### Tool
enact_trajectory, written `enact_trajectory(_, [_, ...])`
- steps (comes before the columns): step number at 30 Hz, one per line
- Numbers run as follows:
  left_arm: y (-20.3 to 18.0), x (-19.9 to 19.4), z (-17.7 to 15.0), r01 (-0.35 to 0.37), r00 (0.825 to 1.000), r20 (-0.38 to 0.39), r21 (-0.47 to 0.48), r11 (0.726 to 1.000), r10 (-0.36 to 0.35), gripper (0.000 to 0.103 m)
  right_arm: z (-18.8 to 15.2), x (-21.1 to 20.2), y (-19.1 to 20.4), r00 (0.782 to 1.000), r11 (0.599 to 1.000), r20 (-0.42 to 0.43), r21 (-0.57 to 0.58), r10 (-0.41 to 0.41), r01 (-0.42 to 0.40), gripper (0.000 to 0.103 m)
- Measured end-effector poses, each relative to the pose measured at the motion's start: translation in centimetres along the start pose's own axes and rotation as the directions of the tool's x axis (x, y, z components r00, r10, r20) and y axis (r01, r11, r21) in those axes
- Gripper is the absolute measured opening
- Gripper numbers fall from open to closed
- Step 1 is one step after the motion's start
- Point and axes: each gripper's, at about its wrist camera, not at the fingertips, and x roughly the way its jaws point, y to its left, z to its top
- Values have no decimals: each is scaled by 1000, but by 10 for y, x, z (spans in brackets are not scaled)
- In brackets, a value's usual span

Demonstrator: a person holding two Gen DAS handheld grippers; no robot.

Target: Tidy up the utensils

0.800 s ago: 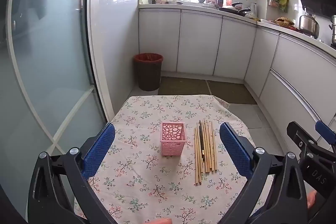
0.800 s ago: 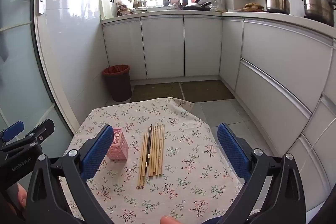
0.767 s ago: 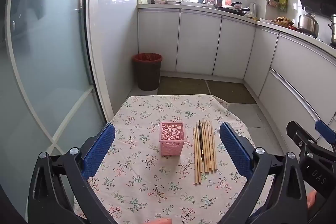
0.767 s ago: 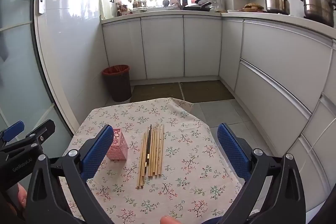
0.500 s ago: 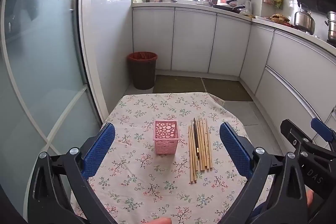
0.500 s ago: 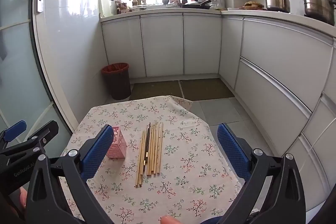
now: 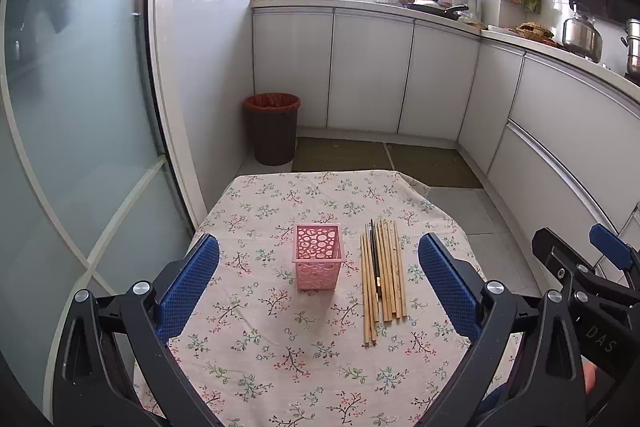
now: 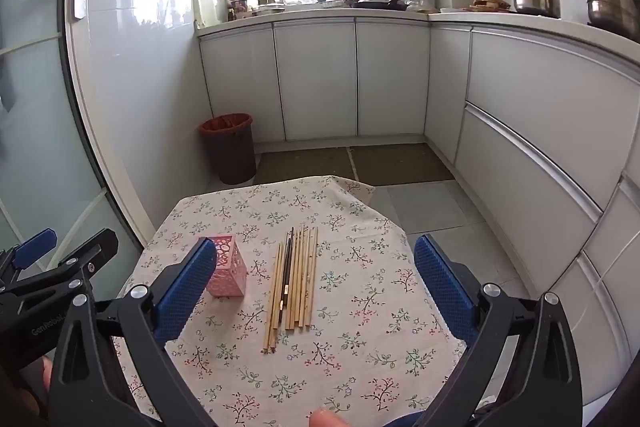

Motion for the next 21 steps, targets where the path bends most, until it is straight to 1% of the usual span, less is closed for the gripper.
enact_trajectory(21, [6,10,0,-13,1000,-22,-1,1000,13,96,-3,11,4,999,1000,-28,-2,28,-28,96])
